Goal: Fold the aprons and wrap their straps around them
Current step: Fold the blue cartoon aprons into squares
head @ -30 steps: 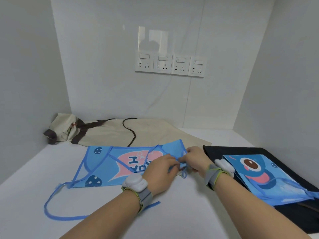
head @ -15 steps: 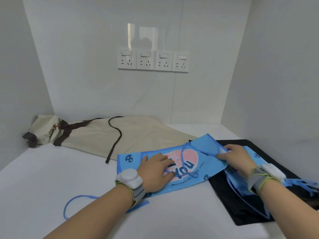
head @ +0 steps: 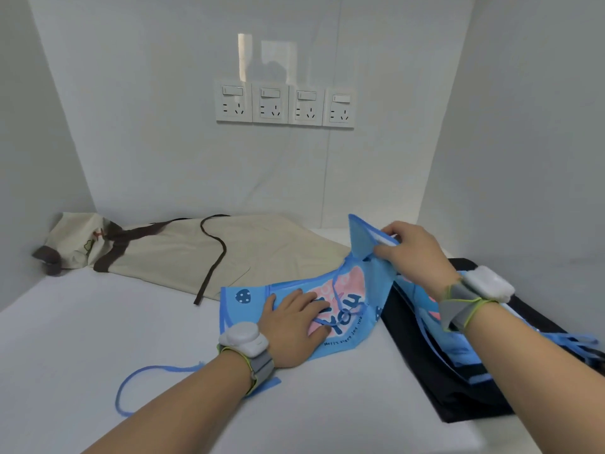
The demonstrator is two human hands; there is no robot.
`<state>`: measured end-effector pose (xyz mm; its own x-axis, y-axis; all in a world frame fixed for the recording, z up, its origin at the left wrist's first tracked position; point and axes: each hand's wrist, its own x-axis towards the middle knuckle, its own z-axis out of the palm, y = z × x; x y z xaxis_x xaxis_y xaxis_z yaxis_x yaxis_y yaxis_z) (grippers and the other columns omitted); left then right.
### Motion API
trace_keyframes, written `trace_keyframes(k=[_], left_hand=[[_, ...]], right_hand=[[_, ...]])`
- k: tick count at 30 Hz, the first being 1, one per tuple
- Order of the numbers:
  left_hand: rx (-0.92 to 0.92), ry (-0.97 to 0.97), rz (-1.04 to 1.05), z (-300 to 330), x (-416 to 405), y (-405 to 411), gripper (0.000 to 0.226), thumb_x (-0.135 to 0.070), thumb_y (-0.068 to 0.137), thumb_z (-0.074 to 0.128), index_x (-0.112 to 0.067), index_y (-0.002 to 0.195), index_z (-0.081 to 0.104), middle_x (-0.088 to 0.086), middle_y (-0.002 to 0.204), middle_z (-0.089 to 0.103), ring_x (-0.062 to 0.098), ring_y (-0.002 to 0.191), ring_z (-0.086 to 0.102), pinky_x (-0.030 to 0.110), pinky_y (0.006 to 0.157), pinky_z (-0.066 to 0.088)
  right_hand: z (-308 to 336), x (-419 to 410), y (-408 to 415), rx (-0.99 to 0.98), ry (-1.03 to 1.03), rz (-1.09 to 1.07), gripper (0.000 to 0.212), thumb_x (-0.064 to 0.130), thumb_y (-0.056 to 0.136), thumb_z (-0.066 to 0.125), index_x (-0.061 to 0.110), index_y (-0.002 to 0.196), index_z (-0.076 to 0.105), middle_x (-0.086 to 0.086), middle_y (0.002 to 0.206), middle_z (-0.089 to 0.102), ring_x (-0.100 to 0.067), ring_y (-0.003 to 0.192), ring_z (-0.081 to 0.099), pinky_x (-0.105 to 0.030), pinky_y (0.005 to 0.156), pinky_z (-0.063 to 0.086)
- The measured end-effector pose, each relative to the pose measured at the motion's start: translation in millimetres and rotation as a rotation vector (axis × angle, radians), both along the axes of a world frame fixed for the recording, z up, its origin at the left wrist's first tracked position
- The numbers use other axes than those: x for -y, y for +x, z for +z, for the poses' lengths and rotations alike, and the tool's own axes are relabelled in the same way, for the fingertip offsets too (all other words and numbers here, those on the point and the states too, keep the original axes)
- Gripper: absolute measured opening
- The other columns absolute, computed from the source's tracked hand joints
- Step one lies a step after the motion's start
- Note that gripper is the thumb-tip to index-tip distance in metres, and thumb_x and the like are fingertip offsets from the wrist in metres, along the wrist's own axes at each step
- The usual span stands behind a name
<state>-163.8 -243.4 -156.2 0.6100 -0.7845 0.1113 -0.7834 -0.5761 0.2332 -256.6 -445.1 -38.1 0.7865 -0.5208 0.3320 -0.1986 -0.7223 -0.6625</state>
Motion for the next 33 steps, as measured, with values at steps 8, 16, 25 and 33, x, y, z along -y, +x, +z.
trace_keyframes(k=[8,16,25,33], left_hand=[[-0.131,-0.418,0.069,34,-64,33,0.032,-0.011,0.095,0.050,-0.017,0.124,0.062,0.000,0.132,0.058,0.017,0.129,0.048,0.024,0.107,0.030],[-0.070,-0.194,0.095,9,-146,55,0.038,-0.016,0.095,0.051,-0.018,0.132,0.056,-0.004,0.134,0.057,0.015,0.125,0.051,0.024,0.104,0.036],[-0.291,-0.374,0.153,11,-153,62,0.046,-0.001,0.089,0.049,-0.020,0.130,0.051,-0.008,0.125,0.064,0.005,0.121,0.056,0.021,0.103,0.039],[-0.150,-0.398,0.275,21,-142,64,0.030,-0.014,0.096,0.043,-0.021,0.118,0.063,0.001,0.113,0.063,0.020,0.103,0.059,0.029,0.091,0.044]], right_hand=[[-1,-81,21,-0.199,-0.527,0.052,0.017,0.025,0.087,0.051,0.022,0.102,0.056,-0.006,0.089,0.065,-0.035,0.083,0.059,-0.036,0.065,0.044],[-44,-178,25,-0.236,-0.792,0.199,0.016,0.012,0.085,0.048,0.016,0.100,0.050,-0.005,0.084,0.062,-0.032,0.076,0.061,-0.035,0.064,0.041],[-87,-223,27,-0.285,-0.754,0.349,0.015,0.025,0.093,0.048,0.016,0.104,0.051,-0.006,0.097,0.061,-0.027,0.083,0.053,-0.032,0.056,0.030],[-43,-161,14,-0.029,-0.037,0.281,0.028,0.034,0.094,0.045,0.017,0.091,0.067,0.009,0.077,0.064,-0.010,0.075,0.057,-0.030,0.077,0.045]])
